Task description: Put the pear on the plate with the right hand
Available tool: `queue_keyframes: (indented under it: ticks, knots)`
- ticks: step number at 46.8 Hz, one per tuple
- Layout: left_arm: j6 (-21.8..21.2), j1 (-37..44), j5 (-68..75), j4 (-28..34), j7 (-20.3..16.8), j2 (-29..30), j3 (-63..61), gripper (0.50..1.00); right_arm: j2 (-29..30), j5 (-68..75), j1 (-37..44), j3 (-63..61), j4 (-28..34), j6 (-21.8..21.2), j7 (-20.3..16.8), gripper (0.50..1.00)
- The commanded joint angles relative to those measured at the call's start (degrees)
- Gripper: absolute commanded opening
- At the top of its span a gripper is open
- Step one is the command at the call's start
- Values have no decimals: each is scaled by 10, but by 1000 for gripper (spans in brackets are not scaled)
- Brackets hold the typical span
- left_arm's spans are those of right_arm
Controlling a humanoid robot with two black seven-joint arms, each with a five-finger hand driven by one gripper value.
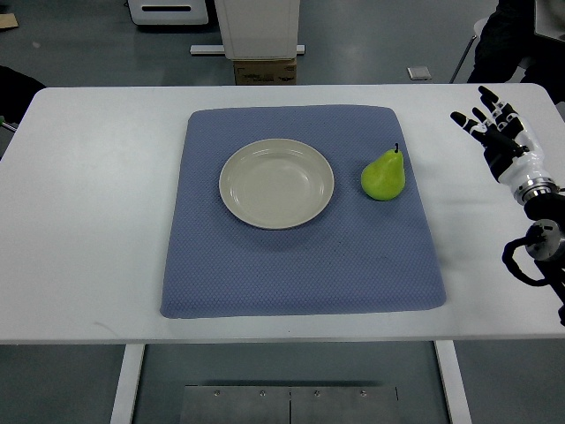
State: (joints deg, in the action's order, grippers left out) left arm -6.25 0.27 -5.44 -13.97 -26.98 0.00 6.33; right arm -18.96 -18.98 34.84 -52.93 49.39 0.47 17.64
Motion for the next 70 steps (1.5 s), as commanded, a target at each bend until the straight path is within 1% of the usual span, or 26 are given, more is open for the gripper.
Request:
queue_keyframes:
  ticks: [1, 5, 9, 16, 19, 25, 27, 42, 51, 54, 70]
  knots:
    - [0, 1, 0, 0, 0, 0, 0, 1000, -5, 0, 1, 0, 0, 0, 0, 1000]
    - [0, 1, 0, 0, 0, 0, 0, 1000, -7, 1, -1, 0, 0, 0, 2, 1000]
    - [0, 1, 0, 0, 0, 0, 0, 1000, -9, 1, -3, 0, 0, 0, 15, 1000]
    - [0, 0, 0, 0, 0, 0, 0, 1000, -7, 1, -2, 0, 0, 0, 25, 1000]
    - [0, 0, 0, 0, 0, 0, 0, 1000, -6, 0, -4, 0, 0, 1, 35, 1000]
    - [0, 0, 0, 0, 0, 0, 0, 1000, -4, 1, -6, 4, 0, 1, 73, 1000]
    - [0, 0, 0, 0, 0, 0, 0, 1000, -4, 1, -6, 5, 0, 1, 79, 1000]
    - [0, 1, 0, 0, 0, 0, 0, 1000, -7, 0, -4, 23, 1, 0, 73, 1000]
    - [0, 0, 0, 0, 0, 0, 0, 1000, -8, -2, -1, 32, 0, 1, 43, 1000]
    - [0, 1, 0, 0, 0, 0, 0, 1000, -8, -4, 0, 37, 1, 1, 39, 1000]
    - [0, 0, 0, 0, 0, 0, 0, 1000, -9, -7, 22, 92, 0, 1, 42, 1000]
